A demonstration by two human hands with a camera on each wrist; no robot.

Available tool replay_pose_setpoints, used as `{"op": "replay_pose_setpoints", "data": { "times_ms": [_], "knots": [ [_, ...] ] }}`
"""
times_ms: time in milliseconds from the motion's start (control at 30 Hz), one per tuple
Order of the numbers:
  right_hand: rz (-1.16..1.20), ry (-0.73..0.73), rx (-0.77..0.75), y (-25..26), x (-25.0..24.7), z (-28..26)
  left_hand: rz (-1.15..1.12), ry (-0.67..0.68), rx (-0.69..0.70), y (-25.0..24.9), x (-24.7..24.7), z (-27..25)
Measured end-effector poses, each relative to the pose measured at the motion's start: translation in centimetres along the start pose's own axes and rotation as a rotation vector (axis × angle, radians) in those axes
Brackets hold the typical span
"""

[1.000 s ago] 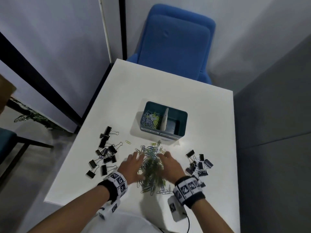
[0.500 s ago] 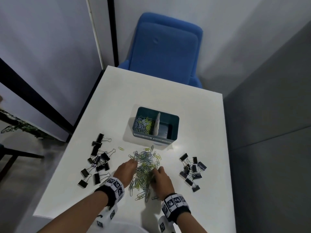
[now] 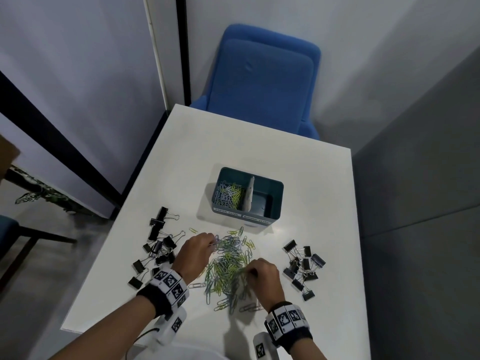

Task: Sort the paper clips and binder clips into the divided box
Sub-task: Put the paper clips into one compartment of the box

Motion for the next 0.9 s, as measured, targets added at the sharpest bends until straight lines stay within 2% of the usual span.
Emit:
{"op": "replay_pose_setpoints", "data": {
  "times_ms": [167, 300, 433, 567, 633, 733, 833, 900],
  "knots": [
    [-0.001, -0.013, -0.064, 3.1, -3.4, 0.2, -0.082, -0.115, 0.111, -5.7, -5.4, 2.1],
    [0.034, -0.071, -0.097, 5.9, -7.0, 1.8, -0.114, -0.206, 0.133, -8.6, -8.6, 6.1],
    [0.043, -0.174, -0.164, 9.1, -11.2, 5.0, -0.025, -0.133, 0.042, -7.8, -8.2, 8.6],
    [-0.006, -0.251, -0.192, 11.5, -13.6, 9.7, 0.085, -0.156, -0.005, -6.1, -7.2, 7.1],
    [0.0, -0.265, -0.153, 11.5, -13.6, 12.1, 0.114, -0.12, -0.033, -4.6, -5.4, 5.5],
    [0.029, -0.22, -0.098, 11.1, -12.4, 14.6, 0.161, 0.042, -0.034, -2.0, -1.2, 3.1],
    [-0.004, -0.157, -0.08, 10.4, -10.9, 14.8, 0.332, 0.196, -0.046, 1.0, 2.6, 0.9],
    [-0.019, -0.171, -0.109, 9.8, -10.1, 13.7, 0.392, 0.244, -0.048, 2.4, 4.1, 0.0]
  ]
}}
Point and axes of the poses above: each hand's wrist, its own z-axis towards the middle knuckle, its own x-axis out of the palm, y = z × x, the point moved 10 cm from there along z, towards the middle knuckle, and after that the axes turned 4 degrees about -x, right-handed, at the moved point
